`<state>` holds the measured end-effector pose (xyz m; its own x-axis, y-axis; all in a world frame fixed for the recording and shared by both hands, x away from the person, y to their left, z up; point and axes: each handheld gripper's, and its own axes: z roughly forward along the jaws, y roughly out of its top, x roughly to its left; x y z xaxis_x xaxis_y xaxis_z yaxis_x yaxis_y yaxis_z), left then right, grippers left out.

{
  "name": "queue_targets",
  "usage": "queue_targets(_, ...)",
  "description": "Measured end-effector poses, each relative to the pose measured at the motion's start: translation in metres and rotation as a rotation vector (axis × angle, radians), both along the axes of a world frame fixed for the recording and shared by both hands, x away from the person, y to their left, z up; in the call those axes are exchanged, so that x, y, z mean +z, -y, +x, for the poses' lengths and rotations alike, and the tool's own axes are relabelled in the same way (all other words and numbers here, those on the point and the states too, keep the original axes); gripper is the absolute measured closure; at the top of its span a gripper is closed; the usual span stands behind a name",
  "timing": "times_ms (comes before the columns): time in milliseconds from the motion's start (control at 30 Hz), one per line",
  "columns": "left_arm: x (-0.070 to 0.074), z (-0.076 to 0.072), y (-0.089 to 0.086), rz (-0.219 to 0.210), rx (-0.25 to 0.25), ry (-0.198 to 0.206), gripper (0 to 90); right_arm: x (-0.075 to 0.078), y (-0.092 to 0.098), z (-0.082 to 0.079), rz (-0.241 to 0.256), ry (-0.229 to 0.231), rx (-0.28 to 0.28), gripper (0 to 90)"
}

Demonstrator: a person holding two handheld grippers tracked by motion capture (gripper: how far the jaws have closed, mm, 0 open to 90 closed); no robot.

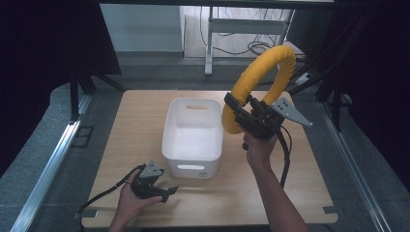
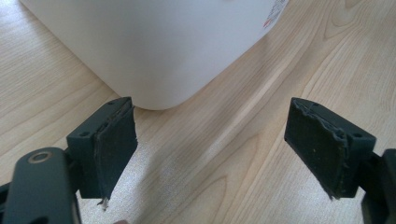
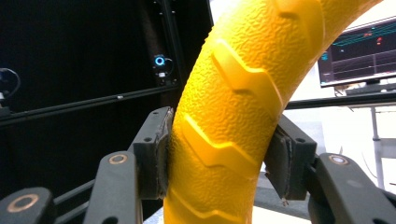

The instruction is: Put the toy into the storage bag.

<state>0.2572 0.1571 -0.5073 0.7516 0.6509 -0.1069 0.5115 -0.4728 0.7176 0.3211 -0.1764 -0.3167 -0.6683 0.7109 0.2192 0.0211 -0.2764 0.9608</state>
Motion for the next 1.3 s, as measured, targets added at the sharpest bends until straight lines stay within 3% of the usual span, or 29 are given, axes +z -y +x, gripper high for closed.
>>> queue_targets(600, 0.000, 0.000, 0.000, 0.000, -0.004, -0.002, 16.9, 0.016, -0.033, -0.003, -0.007, 0.022, 0.071, 46.7)
queue_targets(1300, 0.001, 0.000, -0.001, -0.004, -0.003, -0.001, 16.9, 0.013, -0.066, -0.002, -0.003, 0.012, 0.136, 46.7)
